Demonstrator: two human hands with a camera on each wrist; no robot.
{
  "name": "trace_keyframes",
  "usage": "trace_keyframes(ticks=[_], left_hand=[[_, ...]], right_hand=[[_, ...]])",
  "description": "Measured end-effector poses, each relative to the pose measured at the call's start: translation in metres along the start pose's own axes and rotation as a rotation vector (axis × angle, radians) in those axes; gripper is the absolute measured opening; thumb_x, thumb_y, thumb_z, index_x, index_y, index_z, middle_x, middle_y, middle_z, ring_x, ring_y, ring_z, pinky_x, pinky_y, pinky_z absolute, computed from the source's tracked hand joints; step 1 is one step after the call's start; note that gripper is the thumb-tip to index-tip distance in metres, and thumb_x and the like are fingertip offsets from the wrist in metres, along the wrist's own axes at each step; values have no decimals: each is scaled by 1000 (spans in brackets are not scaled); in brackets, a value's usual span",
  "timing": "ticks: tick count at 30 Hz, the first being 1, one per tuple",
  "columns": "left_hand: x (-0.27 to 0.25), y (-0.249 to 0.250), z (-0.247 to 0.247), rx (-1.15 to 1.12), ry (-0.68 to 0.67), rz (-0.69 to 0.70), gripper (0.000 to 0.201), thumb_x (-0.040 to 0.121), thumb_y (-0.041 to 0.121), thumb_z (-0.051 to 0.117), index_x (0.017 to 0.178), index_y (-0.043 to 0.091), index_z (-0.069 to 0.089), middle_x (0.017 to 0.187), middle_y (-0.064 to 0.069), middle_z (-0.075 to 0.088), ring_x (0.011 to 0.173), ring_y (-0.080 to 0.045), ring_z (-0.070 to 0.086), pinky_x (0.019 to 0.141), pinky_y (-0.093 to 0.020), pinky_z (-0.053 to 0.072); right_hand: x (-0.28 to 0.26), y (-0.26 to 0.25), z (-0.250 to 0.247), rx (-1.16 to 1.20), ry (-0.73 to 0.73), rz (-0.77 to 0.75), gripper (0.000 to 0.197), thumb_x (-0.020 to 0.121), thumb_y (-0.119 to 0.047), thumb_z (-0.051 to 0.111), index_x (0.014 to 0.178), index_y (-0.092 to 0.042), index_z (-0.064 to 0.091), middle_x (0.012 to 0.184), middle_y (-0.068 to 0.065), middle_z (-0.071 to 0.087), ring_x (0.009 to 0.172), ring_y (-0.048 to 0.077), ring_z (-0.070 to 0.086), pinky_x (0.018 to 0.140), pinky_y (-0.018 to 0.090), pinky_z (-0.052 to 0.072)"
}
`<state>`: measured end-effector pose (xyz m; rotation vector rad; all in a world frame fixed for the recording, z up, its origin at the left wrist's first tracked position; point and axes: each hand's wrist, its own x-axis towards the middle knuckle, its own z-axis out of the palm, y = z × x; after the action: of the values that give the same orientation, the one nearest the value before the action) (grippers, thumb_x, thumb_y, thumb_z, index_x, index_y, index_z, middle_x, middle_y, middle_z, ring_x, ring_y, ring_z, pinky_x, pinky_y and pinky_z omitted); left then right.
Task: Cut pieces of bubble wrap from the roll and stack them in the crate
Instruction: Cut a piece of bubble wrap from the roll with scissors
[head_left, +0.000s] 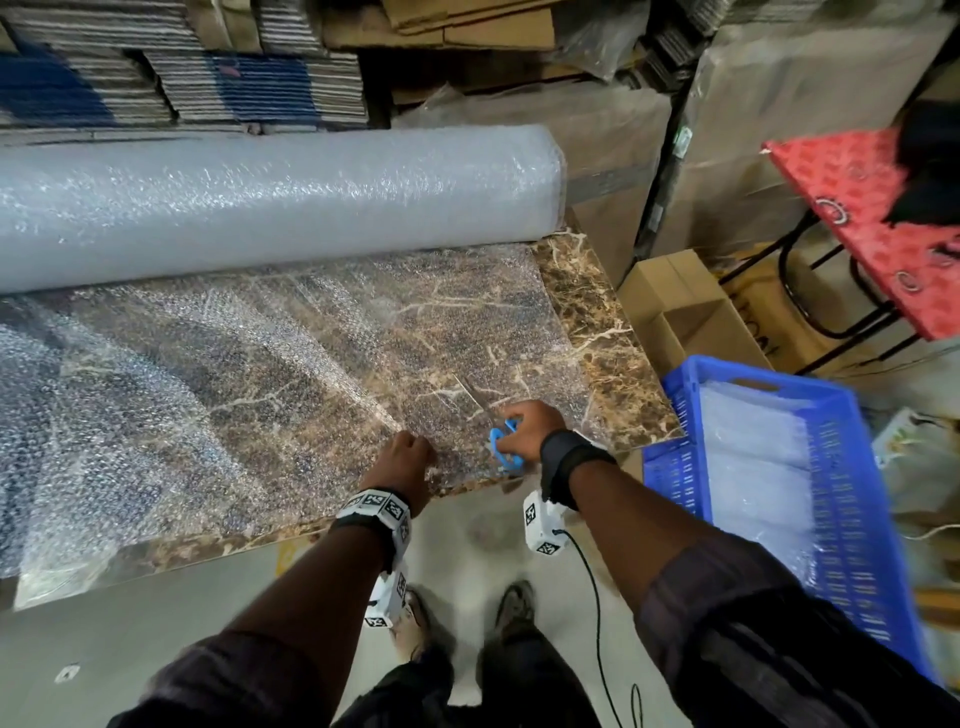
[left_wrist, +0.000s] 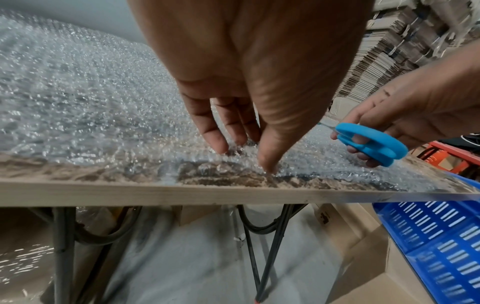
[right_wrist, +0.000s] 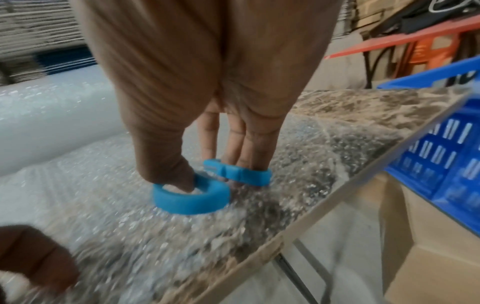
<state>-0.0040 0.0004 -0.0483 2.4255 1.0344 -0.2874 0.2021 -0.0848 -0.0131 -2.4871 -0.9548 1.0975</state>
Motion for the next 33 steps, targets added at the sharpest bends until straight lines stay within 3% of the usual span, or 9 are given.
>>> trace_keyframes(ticks=[4, 8, 11, 14, 19, 23, 25, 29, 33], left_hand=[[6, -3, -2, 13, -56, -24, 33, 82, 16, 67, 111, 26, 57, 122, -2, 49, 105, -22, 54, 85, -36, 52], [25, 2, -21, 0, -196, -73, 33, 81, 29, 69, 113, 25, 63, 118, -2, 58, 103, -24, 61, 85, -33, 52], [46, 17, -39, 57, -298, -161, 31, 86, 38, 60, 110, 21, 69, 112, -6, 70, 101, -25, 66, 87, -36, 55], [65, 36, -48, 122, -261, -256, 38, 91, 47, 49, 104, 17, 69, 107, -11, 70, 97, -30, 67, 84, -38, 55], [100, 93, -52, 145, -137, -248, 29, 93, 32, 45, 114, 21, 61, 118, -10, 64, 104, -31, 64, 81, -38, 51], [133, 141, -43, 12, -112, -74, 33, 90, 33, 56, 123, 27, 58, 129, -3, 54, 115, -27, 56, 89, -40, 51], [145, 166, -35, 36, -102, 25, 48, 90, 33, 58, 136, 27, 48, 143, -2, 43, 128, -28, 46, 98, -45, 47], [162, 202, -11, 178, -117, 110, 74, 91, 40, 58, 153, 30, 19, 161, -3, 13, 144, -29, 22, 108, -53, 36], [162, 212, 11, 193, -102, 105, 82, 87, 44, 62, 152, 38, 12, 161, -4, 11, 143, -31, 23, 105, -52, 39]], right_hand=[[13, 17, -26, 82, -90, -26, 49, 76, -13, 79, 124, -13, 67, 128, 8, 63, 109, 24, 63, 88, 32, 54], [33, 17, -64, 56, -273, -66, 43, 79, -12, 80, 121, -12, 69, 133, 4, 57, 117, 24, 59, 95, 36, 52], [56, 20, -92, 60, -379, -76, 39, 81, -8, 77, 120, -9, 69, 127, 13, 63, 100, 28, 69, 89, 41, 57], [81, 20, -120, -4, -422, -123, 43, 77, -14, 83, 118, -14, 70, 125, 4, 63, 100, 25, 67, 90, 40, 57], [129, 30, -161, -154, -481, -182, 52, 68, -35, 89, 115, -22, 70, 137, 2, 54, 115, 23, 59, 98, 39, 52], [153, 40, -194, -117, -584, -236, 36, 86, -15, 75, 120, -4, 65, 114, 3, 63, 82, 4, 59, 65, 12, 52], [165, 48, -208, -83, -634, -227, 34, 90, -8, 68, 122, 2, 60, 102, 3, 63, 75, 3, 59, 58, 10, 50], [189, 65, -225, -101, -774, -175, 53, 53, -39, 88, 92, -8, 69, 84, 8, 67, 66, 14, 61, 61, 24, 54], [209, 85, -239, -136, -836, -131, 69, 33, -57, 94, 83, -15, 72, 74, 6, 66, 60, 13, 61, 63, 27, 52]])
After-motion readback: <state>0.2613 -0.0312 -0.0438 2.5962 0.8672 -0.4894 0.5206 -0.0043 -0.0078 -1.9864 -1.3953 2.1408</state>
